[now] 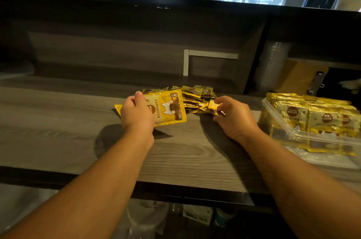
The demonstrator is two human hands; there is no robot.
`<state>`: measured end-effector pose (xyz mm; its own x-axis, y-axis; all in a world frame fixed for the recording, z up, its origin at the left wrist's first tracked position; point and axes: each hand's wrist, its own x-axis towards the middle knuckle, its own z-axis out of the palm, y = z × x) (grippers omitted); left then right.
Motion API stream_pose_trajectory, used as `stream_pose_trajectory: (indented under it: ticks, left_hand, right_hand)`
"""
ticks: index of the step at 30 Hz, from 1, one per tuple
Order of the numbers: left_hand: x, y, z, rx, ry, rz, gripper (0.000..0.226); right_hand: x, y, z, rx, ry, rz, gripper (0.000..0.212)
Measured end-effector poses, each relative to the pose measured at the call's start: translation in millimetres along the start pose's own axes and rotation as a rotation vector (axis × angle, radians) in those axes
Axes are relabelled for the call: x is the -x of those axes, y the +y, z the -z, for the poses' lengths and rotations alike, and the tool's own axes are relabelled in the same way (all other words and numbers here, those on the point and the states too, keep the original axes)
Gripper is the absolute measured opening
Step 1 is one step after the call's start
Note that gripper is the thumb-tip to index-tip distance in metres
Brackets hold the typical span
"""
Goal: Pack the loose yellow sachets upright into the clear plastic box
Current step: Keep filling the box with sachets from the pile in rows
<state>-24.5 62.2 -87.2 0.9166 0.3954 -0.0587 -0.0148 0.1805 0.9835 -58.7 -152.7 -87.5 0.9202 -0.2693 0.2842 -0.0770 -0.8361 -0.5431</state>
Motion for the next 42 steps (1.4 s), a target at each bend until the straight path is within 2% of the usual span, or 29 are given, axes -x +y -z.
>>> stream_pose_trajectory:
  ticks: [7, 12, 14, 16, 18, 22, 28, 31, 33, 36, 39, 42]
  left_hand:
    - [3.9, 5.1, 1.1, 0.135, -0.095, 0.07, 0.026]
    - [2.5, 1.6, -1.9, 0.16, -0.214, 0.062, 0.038]
    - [1.4, 1.4, -1.6, 0.177, -0.227, 0.067, 0.034]
    - [1.9, 1.6, -1.4, 0.163, -0.231, 0.072, 0.024]
    - [2.9, 0.8, -1.3, 0.157, -0.26, 0.073, 0.011]
    - [6.6, 1.7, -1.6, 0.165, -0.33, 0.068, 0.006]
    - [12.7, 3.9, -2.9, 0.21, -0.433, 0.113, 0.011]
    - [15.5, 5.2, -2.9, 0.203, -0.476, 0.13, 0.018]
    - [17.1, 6.6, -3.0, 0.196, -0.502, 0.145, 0.016]
    - [23.3, 8.6, -2.7, 0.163, -0.565, 0.173, 0.014]
    - [31.0, 9.5, -2.6, 0.117, -0.647, 0.166, 0.022]
    - [37.8, 13.9, -3.6, 0.036, -0.661, 0.106, 0.028]
  right_hand:
    - [6.4, -2.2, 5.4, -0.057, -0.002, 0.069, 0.03]
    - [10.0, -8.6, 7.7, -0.105, -0.045, 0.109, 0.014]
    - [11.2, -14.5, 8.9, -0.251, 0.044, 0.112, 0.015]
    - [13.6, -20.2, 13.0, -0.507, 0.242, 0.089, 0.021]
    - [16.1, -23.9, 19.5, -0.708, 0.388, 0.034, 0.015]
    - [15.5, -25.0, 23.0, -0.91, 0.364, -0.114, 0.012]
    - [16.5, -27.2, 21.4, -0.919, 0.333, -0.153, 0.01]
    - [24.5, -32.0, 24.5, -0.818, 0.422, 0.058, 0.012]
    - [29.4, -36.7, 22.8, -0.772, 0.368, 0.252, 0.021]
    - [37.1, -45.4, 11.1, -0.692, 0.115, 0.412, 0.031]
    - [41.1, -49.1, 6.5, -0.307, -0.078, 0.448, 0.026]
    - [47.6, -51.5, 13.3, -0.264, -0.138, 0.41, 0.013]
